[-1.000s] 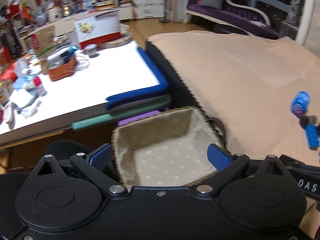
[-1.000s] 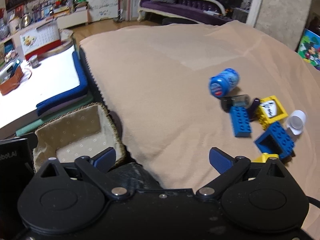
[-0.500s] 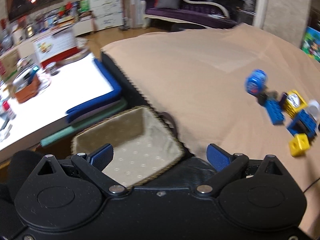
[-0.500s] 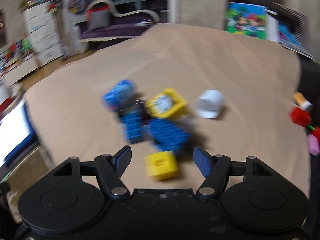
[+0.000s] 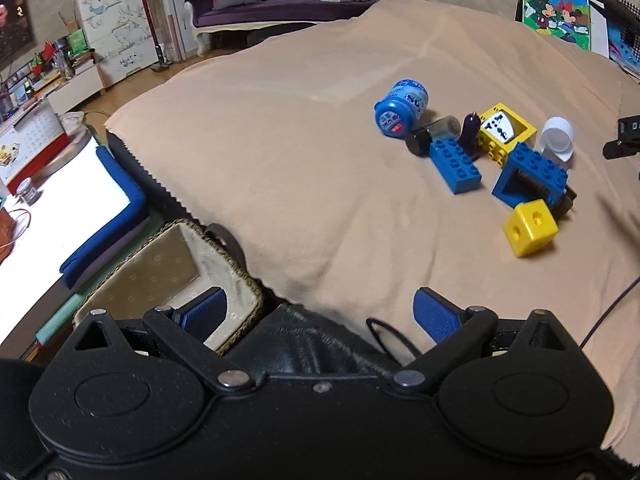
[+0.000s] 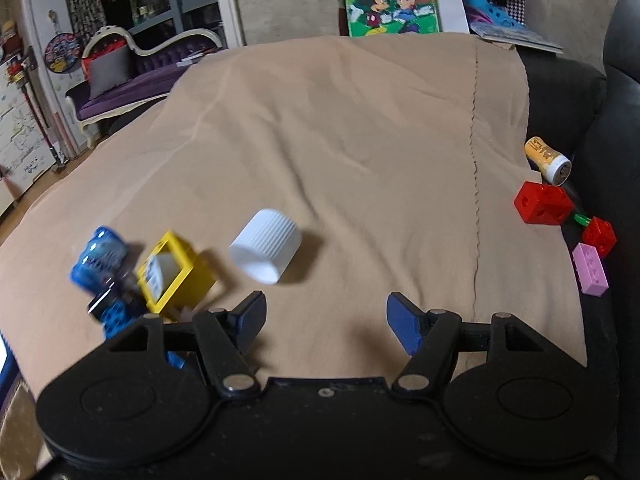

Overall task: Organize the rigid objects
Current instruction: 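Reach the right tool to the white cap while the left tool reaches the blue bottle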

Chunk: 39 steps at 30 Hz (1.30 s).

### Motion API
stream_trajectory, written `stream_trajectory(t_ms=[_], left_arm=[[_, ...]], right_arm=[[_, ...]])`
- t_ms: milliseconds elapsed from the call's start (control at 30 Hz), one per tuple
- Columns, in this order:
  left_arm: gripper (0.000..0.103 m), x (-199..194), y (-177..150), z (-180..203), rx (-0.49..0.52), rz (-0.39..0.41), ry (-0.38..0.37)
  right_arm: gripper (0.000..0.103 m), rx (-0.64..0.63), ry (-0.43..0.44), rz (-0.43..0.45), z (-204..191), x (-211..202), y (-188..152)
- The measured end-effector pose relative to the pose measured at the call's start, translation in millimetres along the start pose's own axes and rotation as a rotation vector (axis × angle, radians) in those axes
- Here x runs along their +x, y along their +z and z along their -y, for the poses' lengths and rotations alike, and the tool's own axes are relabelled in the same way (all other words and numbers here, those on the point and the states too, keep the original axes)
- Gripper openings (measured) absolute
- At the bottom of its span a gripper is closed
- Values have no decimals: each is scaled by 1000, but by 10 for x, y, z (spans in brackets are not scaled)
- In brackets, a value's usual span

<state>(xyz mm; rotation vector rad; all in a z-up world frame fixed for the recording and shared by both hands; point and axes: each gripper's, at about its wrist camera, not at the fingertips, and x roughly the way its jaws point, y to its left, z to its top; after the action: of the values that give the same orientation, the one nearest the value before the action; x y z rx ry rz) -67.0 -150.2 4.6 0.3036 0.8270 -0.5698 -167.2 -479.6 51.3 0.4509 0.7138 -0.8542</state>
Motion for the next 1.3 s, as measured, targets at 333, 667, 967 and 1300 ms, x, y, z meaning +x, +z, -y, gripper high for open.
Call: stream_trajectory(t_ms=[333,667,967,1300], left_arm=[[96,236,849,173,38,38,33],[97,870,1569,444,56,8,-8],[97,1460,1794,532,70,-66,-3],[62,1723,1742,613,138,-162,-88]], right_arm=[[67,34,30,-14,-118,365,347],[72,88,40,-65,-236,755,533],[72,73,28,-126,-321,1045,588],[56,32,8,-157,-517,1137,486]])
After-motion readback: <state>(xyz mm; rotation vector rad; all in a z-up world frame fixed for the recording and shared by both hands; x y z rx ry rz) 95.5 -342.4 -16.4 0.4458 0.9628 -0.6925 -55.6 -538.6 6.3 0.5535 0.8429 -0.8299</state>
